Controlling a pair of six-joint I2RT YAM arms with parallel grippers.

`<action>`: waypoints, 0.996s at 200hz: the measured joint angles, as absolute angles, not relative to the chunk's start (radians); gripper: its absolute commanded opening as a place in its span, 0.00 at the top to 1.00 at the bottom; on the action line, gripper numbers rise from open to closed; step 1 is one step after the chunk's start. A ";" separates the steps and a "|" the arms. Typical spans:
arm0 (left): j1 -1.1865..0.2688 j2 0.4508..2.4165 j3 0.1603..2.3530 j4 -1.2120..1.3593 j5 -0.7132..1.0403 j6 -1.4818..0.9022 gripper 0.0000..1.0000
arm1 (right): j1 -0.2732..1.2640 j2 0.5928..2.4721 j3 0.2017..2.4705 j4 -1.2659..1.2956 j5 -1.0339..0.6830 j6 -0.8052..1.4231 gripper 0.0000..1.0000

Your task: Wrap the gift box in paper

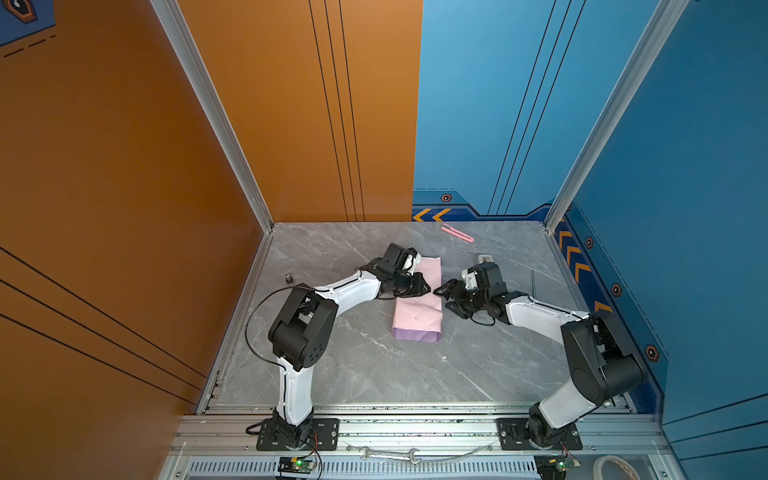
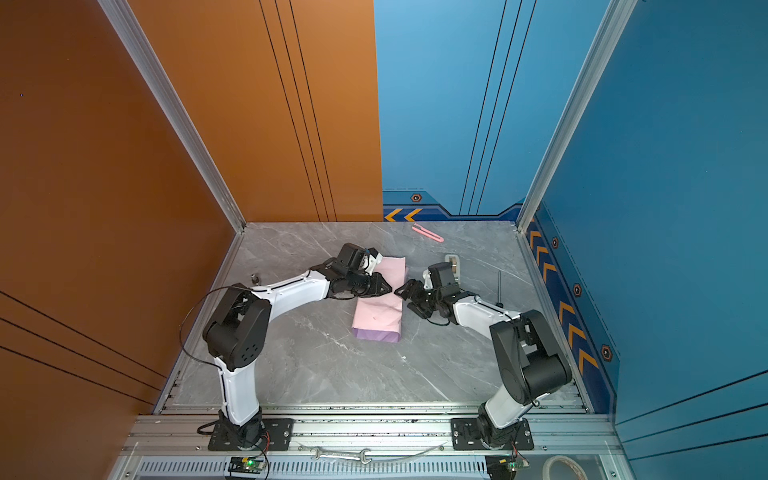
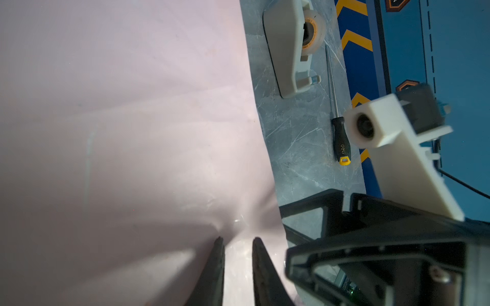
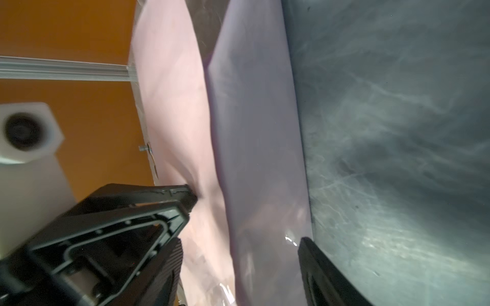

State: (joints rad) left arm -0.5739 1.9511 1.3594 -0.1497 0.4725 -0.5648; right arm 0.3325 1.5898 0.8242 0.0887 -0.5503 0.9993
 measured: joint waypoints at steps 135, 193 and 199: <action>-0.574 1.954 1.369 -0.165 0.472 -0.564 0.78 | 0.350 1.752 0.809 0.119 -0.488 1.030 0.83; -0.574 1.954 1.369 -0.165 0.472 -0.564 0.78 | 0.357 1.799 0.830 0.168 -0.484 1.045 0.75; -0.574 1.954 1.369 -0.166 0.471 -0.564 0.78 | 0.356 1.799 0.830 0.170 -0.483 1.045 0.72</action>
